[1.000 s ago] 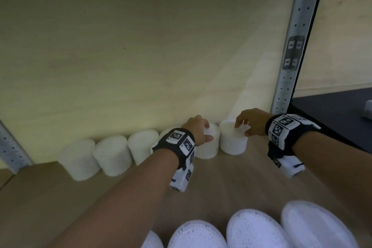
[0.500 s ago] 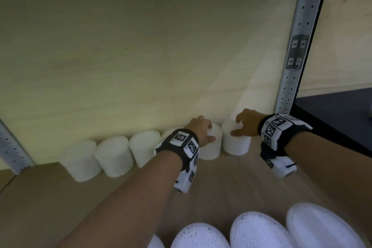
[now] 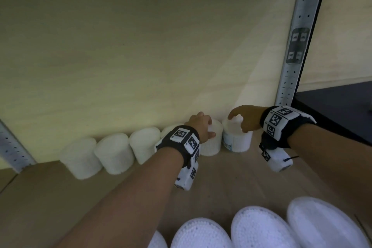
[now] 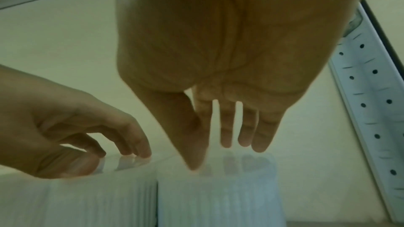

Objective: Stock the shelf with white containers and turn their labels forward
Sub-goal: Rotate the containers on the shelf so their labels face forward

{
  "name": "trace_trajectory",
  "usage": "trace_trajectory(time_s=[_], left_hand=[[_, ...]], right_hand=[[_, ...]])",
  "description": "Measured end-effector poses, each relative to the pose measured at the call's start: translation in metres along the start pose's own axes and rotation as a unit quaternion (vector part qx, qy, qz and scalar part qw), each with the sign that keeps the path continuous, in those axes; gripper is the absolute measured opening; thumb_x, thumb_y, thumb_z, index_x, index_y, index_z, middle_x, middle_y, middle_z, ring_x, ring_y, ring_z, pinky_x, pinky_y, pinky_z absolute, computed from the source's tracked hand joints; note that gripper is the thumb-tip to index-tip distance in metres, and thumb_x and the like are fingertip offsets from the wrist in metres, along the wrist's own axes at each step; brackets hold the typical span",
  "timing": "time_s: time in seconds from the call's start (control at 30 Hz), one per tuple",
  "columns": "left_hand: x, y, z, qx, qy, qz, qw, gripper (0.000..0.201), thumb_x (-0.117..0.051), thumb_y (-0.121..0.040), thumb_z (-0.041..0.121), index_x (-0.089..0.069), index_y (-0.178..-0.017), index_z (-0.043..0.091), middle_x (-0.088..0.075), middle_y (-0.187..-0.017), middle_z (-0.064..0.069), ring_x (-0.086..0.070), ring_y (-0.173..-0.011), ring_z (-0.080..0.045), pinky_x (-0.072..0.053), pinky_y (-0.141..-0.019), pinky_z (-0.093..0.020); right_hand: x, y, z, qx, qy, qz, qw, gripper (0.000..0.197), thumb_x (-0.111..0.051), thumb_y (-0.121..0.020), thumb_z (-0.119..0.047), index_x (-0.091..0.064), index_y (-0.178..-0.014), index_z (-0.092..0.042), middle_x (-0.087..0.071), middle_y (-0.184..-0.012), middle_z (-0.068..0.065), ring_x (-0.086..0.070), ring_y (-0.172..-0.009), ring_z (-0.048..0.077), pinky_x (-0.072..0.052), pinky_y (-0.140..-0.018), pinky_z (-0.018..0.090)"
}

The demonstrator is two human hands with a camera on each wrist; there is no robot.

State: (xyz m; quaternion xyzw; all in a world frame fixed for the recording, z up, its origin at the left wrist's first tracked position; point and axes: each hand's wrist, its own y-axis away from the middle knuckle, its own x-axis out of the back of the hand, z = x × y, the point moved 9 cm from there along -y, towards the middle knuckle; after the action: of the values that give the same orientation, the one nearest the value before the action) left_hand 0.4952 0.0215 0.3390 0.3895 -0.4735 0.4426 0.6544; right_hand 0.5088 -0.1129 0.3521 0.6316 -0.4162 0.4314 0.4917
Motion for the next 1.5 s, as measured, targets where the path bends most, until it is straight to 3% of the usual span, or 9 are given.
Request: trace_trajectory(time_s=[0.13,0.23,0.57,0.73,0.83,0.97,1.1,1.37,1.5], left_hand=[[0.001,0.000,0.000,-0.001,0.004,0.004,1.000,0.049,-0.059,-0.090,0.033,-0.046,-0.133,0.012,-0.039,-0.136,-0.010,-0.042,-0.125,-0.029,-0.038,-0.106,-0.045],[0.001,0.000,0.000,-0.004,0.010,0.007,1.000,0.047,-0.060,-0.090,0.032,-0.047,-0.131,0.012,-0.040,-0.135,-0.010,-0.041,-0.125,-0.029,-0.038,-0.105,-0.045],[0.000,0.001,0.001,-0.004,0.002,0.002,1.000,0.048,-0.058,-0.091,0.032,-0.045,-0.132,0.012,-0.038,-0.137,-0.009,-0.040,-0.126,-0.029,-0.038,-0.105,-0.045],[-0.001,0.000,0.002,0.001,-0.003,-0.002,1.000,0.048,-0.057,-0.092,0.032,-0.044,-0.133,0.012,-0.037,-0.138,-0.009,-0.039,-0.127,-0.029,-0.038,-0.105,-0.045],[-0.002,-0.001,0.002,0.005,-0.005,-0.005,1.000,0.048,-0.056,-0.093,0.032,-0.042,-0.134,0.013,-0.035,-0.139,-0.008,-0.037,-0.128,-0.030,-0.038,-0.106,-0.045],[-0.004,-0.001,0.002,0.001,-0.011,-0.005,1.000,0.048,-0.055,-0.094,0.031,-0.041,-0.135,0.012,-0.035,-0.139,-0.010,-0.037,-0.128,-0.031,-0.038,-0.105,-0.045],[-0.004,-0.001,0.003,-0.001,-0.015,-0.012,1.000,0.048,-0.054,-0.094,0.031,-0.040,-0.135,0.010,-0.034,-0.140,-0.010,-0.037,-0.128,-0.031,-0.038,-0.105,-0.044],[-0.004,-0.002,0.003,-0.005,-0.013,-0.017,1.000,0.048,-0.055,-0.094,0.031,-0.040,-0.134,0.010,-0.034,-0.139,-0.011,-0.036,-0.128,-0.031,-0.037,-0.106,-0.045],[-0.003,-0.001,0.004,-0.004,-0.016,-0.013,1.000,0.048,-0.055,-0.094,0.031,-0.040,-0.135,0.010,-0.034,-0.140,-0.011,-0.036,-0.129,-0.031,-0.038,-0.105,-0.044]], right_hand=[[0.002,0.003,0.006,-0.046,0.014,0.038,0.998,0.069,-0.052,-0.088,-0.056,-0.039,-0.141,-0.014,-0.036,-0.145,0.012,-0.039,-0.132,0.031,-0.035,-0.108,0.039],[-0.005,0.002,0.009,-0.059,0.050,0.040,0.996,0.076,-0.050,-0.085,-0.063,-0.038,-0.141,-0.013,-0.034,-0.143,0.013,-0.036,-0.132,0.032,-0.034,-0.107,0.040],[-0.003,0.004,0.004,-0.037,0.024,0.012,0.999,0.073,-0.063,-0.084,-0.051,-0.035,-0.143,-0.019,-0.034,-0.145,0.007,-0.039,-0.133,0.027,-0.036,-0.108,0.037],[-0.003,0.006,-0.003,0.007,0.028,-0.039,0.999,0.064,-0.065,-0.088,-0.019,-0.036,-0.145,-0.019,-0.029,-0.153,0.006,-0.031,-0.140,0.025,-0.031,-0.114,0.034],[-0.001,0.006,-0.006,0.021,-0.012,-0.042,0.999,0.065,-0.063,-0.086,-0.001,-0.038,-0.145,-0.010,-0.032,-0.152,0.009,-0.032,-0.141,0.026,-0.033,-0.107,0.026],[0.012,0.003,-0.002,-0.009,-0.004,0.041,0.999,0.054,-0.063,-0.088,-0.033,-0.045,-0.137,-0.019,-0.038,-0.146,0.007,-0.039,-0.133,0.028,-0.037,-0.107,0.036],[0.005,0.002,0.006,-0.037,0.014,0.043,0.998,0.068,-0.052,-0.089,-0.055,-0.037,-0.142,-0.015,-0.034,-0.147,0.011,-0.039,-0.134,0.030,-0.034,-0.109,0.038],[0.000,0.002,0.004,-0.028,0.031,0.026,0.999,0.067,-0.058,-0.086,-0.052,-0.038,-0.141,-0.020,-0.036,-0.145,0.007,-0.039,-0.133,0.028,-0.035,-0.109,0.037],[-0.002,0.003,-0.002,0.007,0.036,-0.004,0.999,0.060,-0.062,-0.090,-0.030,-0.037,-0.143,-0.020,-0.032,-0.151,0.005,-0.035,-0.138,0.024,-0.031,-0.113,0.034]])
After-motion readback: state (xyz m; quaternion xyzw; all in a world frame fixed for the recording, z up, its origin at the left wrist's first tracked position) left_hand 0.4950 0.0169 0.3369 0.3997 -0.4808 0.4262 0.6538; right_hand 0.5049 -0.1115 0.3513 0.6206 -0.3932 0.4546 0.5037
